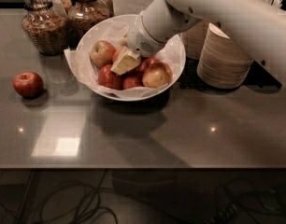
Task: Pick apple from white bowl
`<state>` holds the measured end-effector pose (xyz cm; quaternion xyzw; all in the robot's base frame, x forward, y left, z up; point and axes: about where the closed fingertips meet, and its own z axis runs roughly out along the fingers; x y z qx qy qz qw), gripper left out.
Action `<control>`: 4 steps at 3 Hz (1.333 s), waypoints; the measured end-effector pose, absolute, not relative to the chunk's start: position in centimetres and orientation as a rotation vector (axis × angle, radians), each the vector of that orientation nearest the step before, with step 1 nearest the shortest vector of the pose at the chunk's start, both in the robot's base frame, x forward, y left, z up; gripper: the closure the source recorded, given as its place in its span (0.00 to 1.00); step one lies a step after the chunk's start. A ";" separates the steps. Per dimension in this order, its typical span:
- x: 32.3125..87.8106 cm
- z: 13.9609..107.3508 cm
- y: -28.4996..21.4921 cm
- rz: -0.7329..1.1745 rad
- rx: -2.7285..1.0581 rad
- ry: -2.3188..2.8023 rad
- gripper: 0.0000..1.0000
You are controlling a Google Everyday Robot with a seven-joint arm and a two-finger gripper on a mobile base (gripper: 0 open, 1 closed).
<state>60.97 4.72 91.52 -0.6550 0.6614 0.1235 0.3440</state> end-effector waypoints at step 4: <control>62.1 101.4 3.8 0.399 -1.665 1.394 1.00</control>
Offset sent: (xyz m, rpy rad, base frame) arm 0.0222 -0.0104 0.1092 0.2196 -0.1647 0.1748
